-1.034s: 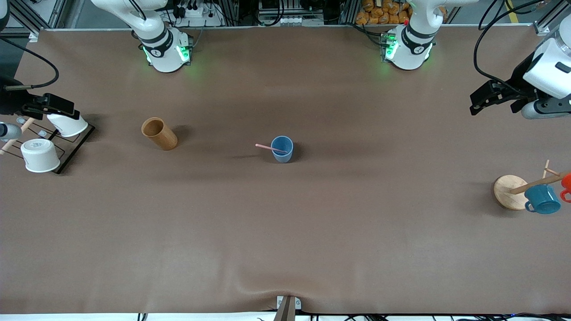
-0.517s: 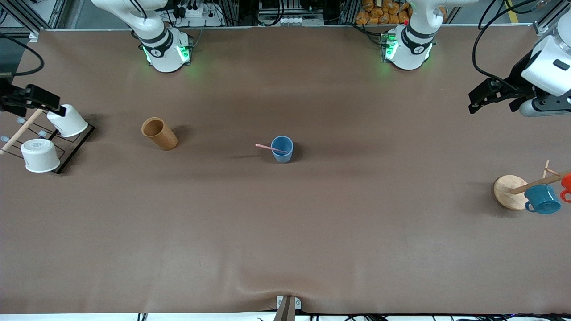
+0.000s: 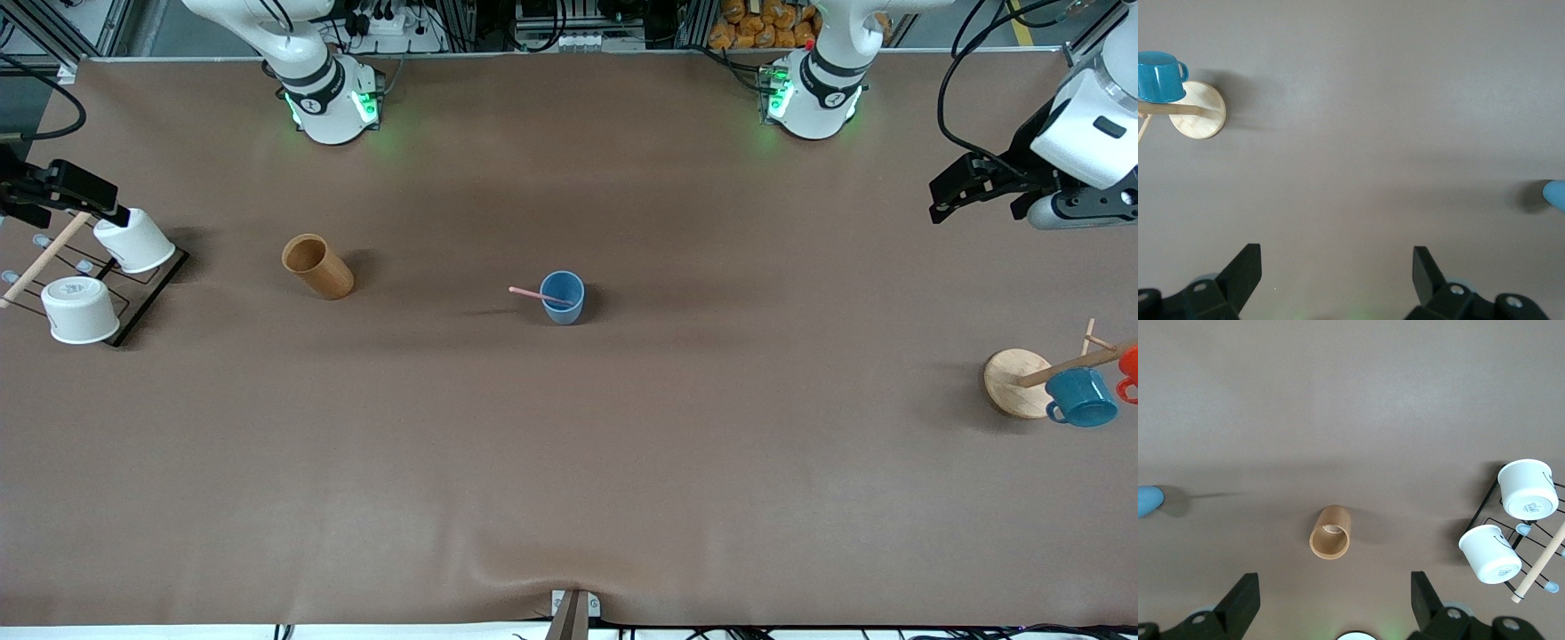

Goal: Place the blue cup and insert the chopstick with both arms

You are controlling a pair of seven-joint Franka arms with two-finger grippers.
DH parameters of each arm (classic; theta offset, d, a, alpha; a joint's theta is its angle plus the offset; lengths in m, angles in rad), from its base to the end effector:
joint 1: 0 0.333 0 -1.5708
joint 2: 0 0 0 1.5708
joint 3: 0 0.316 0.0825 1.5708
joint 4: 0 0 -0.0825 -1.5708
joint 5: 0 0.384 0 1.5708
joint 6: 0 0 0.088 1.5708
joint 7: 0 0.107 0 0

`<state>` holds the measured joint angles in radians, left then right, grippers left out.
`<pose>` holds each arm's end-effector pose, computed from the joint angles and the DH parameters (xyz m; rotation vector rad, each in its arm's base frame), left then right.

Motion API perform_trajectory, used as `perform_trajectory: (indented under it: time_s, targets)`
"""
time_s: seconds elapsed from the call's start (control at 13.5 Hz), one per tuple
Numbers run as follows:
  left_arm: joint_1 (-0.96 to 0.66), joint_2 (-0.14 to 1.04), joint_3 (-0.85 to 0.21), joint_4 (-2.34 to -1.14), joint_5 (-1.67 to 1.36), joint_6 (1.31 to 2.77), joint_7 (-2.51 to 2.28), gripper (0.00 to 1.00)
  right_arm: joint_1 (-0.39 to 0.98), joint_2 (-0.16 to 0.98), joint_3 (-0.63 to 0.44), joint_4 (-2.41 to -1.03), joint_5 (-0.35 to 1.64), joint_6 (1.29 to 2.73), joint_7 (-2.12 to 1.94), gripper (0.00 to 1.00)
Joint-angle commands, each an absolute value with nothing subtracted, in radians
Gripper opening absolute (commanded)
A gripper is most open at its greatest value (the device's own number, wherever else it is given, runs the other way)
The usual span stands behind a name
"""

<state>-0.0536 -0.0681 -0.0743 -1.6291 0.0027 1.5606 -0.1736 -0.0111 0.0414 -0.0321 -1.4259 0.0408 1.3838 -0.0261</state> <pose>0.5275 -0.0690 0.6330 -3.1330 -0.0719 -0.0009 0.5474 -0.0183 0.6532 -3.0970 0.0174 0.1272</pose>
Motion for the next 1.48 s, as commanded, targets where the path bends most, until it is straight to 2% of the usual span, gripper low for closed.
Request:
perform_trajectory:
  time_s: [0.0,0.59,1.4]
  targets:
    - [-0.049,-0.057,-0.066,-1.606,-0.003,1.559,-0.173,1.0,-0.023,0.012,-0.018,-1.459,0.023,1.402,-0.028,1.0]
    - [-0.051,-0.057,-0.067,-1.597,-0.015,1.536,-0.16,1.0,0.02,0.011,-0.017,-1.459,-0.043,1.417,-0.037,1.0]
    - [-0.031,-0.058,-0.066,-1.598,-0.017,1.525,-0.143,1.0,0.014,0.011,-0.018,-1.46,-0.037,1.419,-0.04,1.0]
